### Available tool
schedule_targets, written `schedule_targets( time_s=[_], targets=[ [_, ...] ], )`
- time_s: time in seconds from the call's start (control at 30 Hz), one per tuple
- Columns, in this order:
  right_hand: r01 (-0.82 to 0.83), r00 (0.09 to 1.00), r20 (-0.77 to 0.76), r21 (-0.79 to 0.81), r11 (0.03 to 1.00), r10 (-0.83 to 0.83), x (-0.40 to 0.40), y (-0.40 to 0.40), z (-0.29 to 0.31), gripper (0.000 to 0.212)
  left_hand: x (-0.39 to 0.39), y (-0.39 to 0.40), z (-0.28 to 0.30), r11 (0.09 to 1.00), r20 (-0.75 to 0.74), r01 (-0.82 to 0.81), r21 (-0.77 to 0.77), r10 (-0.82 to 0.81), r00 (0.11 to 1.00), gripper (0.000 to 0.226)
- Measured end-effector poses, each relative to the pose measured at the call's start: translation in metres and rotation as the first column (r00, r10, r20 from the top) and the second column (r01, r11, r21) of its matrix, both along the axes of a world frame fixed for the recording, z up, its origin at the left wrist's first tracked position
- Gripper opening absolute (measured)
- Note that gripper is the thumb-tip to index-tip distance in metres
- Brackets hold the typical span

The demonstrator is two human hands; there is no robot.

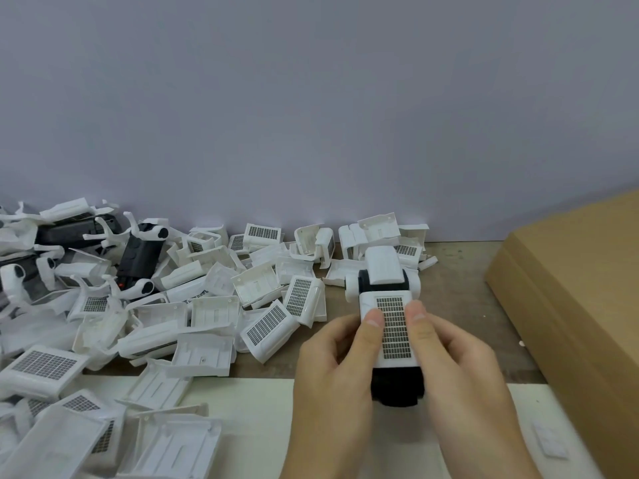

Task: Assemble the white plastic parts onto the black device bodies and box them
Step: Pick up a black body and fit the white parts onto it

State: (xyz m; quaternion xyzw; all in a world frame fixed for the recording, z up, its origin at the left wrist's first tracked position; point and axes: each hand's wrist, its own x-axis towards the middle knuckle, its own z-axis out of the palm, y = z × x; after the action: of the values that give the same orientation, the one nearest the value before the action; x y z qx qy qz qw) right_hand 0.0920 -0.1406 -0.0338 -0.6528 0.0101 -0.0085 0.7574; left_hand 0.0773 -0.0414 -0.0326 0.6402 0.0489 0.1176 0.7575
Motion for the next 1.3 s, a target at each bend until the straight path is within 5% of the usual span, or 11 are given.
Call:
schedule_targets(
  time_s=[0.17,0.43,0.67,0.8,0.9,1.0,1.1,1.17,1.23,1.3],
  targets=[
    [-0.045,0.996,0.075,-0.066,0.997,0.050,0.001,-0.004,-0.001,0.010,0.001,0.000,-0.003,0.989,0.026,-0.064,0.132,0.061,0.998,0.026],
    [0.053,0.992,0.111,0.075,0.996,-0.061,0.002,-0.002,0.004,0.021,0.000,-0.001,0.000,0.999,0.018,-0.026,-0.019,0.026,0.999,0.022],
    [0.130,0.972,0.183,0.087,0.988,-0.145,0.003,-0.003,0.003,0.024,0.000,-0.001,0.002,0.997,0.059,-0.058,0.053,0.055,0.997,0.023],
    [0.079,0.952,0.303,-0.133,0.988,-0.035,-0.002,-0.004,-0.003,0.027,0.003,0.000,0.002,0.986,-0.011,-0.141,-0.091,0.141,0.990,0.042],
    [0.005,0.937,0.331,-0.327,0.945,0.109,-0.005,-0.001,-0.007,0.056,0.005,0.002,0.001,0.953,-0.079,-0.159,-0.256,0.143,0.987,0.051],
    [0.155,0.935,0.354,-0.395,0.906,-0.006,-0.003,0.001,-0.007,0.066,0.005,0.000,0.002,0.960,-0.066,-0.084,-0.267,0.069,0.995,0.042],
    [0.261,0.956,0.199,-0.225,0.939,-0.218,0.001,-0.004,-0.003,0.055,0.003,-0.005,0.004,0.990,0.018,-0.075,-0.119,0.077,0.997,0.029],
    [0.273,0.961,-0.015,-0.085,0.958,-0.276,0.005,-0.008,0.001,0.036,0.004,-0.003,-0.001,0.976,0.083,-0.210,0.062,0.204,0.975,0.022],
    [0.237,0.946,-0.256,0.124,0.964,-0.200,0.009,-0.012,0.011,0.032,0.005,0.004,-0.001,0.910,0.120,-0.397,0.122,0.384,0.916,0.015],
    [0.157,0.932,-0.361,0.334,0.929,-0.028,0.006,-0.015,0.020,0.038,0.004,0.010,0.002,0.894,0.075,-0.449,-0.016,0.449,0.891,0.016]
  ],
)
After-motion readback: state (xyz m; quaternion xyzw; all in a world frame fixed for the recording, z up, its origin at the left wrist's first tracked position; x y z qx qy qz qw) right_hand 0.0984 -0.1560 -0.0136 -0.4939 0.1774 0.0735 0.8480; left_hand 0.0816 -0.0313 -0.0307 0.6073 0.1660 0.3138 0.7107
